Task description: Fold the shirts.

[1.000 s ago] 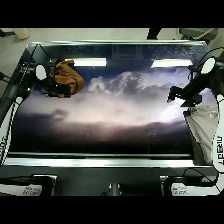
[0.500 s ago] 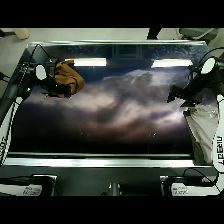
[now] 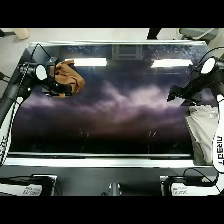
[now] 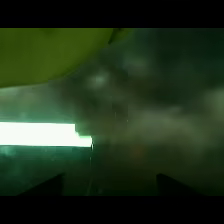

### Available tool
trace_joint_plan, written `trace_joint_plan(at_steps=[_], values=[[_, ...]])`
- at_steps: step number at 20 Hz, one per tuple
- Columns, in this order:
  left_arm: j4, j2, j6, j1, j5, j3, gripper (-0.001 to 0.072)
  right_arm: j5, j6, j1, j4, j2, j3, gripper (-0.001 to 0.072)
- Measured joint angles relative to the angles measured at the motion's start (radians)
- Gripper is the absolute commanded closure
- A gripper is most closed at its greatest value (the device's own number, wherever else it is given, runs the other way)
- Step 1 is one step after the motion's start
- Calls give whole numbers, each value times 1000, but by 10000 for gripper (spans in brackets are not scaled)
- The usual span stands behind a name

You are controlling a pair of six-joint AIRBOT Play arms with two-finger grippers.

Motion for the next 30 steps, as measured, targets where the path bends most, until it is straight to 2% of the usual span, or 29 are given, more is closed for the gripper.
trace_joint_plan(at_steps=[7,11,16,19,20,21,22,23,26,30], values=[[-3,-6,-5,0,174,0,41,-111,0,0,3,0,0,78],[-2,-29,-5,18,257,12,7,-137,-3,0,3,0,0,78],[-1,-165,-30,184,147,126,7,-158,-14,0,3,-1,0,78],[-104,-244,-50,266,128,153,27,-164,-18,0,4,-1,0,78],[-137,-268,-50,278,138,159,61,-164,-18,0,4,-1,0,78],[-163,-290,-50,287,154,162,235,-164,-18,0,4,-1,0,78],[-188,-311,-50,293,168,164,545,-164,-18,0,4,-1,0,78],[-216,-327,-50,293,178,166,677,-162,-18,0,4,-1,0,78],[-333,-338,2,282,197,179,679,-146,-19,0,5,2,0,78],[-439,-173,165,226,220,230,678,-136,-33,0,3,60,0,78]])
